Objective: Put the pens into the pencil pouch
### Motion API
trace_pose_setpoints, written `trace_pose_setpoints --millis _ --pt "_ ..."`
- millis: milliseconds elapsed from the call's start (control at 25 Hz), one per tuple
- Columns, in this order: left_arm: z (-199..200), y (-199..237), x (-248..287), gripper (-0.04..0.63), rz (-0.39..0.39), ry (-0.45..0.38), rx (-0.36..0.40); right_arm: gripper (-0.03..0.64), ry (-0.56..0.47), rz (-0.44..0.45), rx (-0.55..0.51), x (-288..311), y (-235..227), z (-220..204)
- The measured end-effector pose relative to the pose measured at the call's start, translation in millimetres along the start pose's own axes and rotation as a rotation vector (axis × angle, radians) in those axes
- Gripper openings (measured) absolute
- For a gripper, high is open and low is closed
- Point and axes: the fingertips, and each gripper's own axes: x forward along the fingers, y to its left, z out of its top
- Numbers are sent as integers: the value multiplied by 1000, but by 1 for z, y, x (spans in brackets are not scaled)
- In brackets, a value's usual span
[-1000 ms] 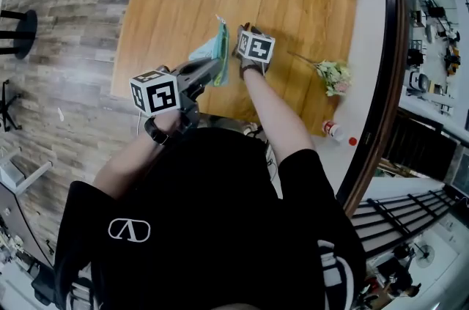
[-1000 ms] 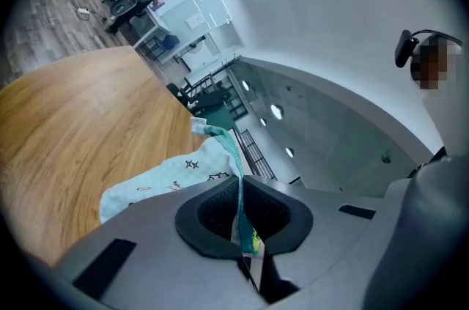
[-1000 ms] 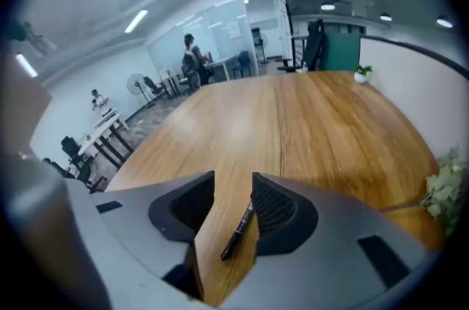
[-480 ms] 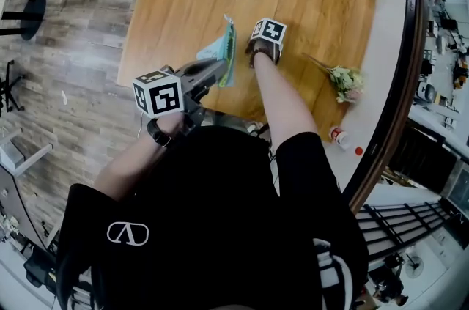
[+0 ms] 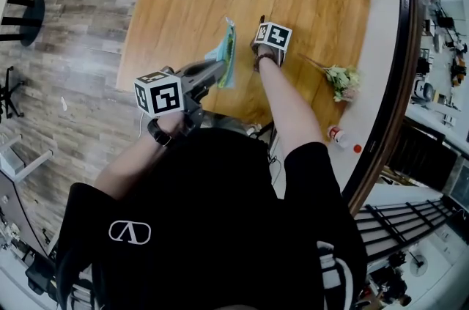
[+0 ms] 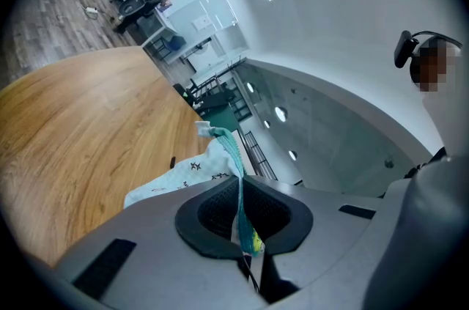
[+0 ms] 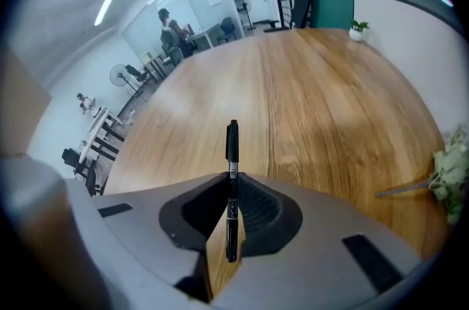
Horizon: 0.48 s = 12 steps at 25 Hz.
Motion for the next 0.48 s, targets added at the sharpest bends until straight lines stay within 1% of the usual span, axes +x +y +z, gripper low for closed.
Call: trace_pose_setpoints --millis 120,280,360,480 --pt "1 -6 1 15 -20 3 10 40 -181 41 -67 -49 19 44" --pt "6 -17 5 15 -50 4 23 40 -460 101 -179 -140 50 94" --pt "7 -23 10 15 -66 9 31 40 -597 117 -230 -192 59 110" --pt "10 -33 16 15 -88 17 48 40 -799 132 -287 -271 71 124"
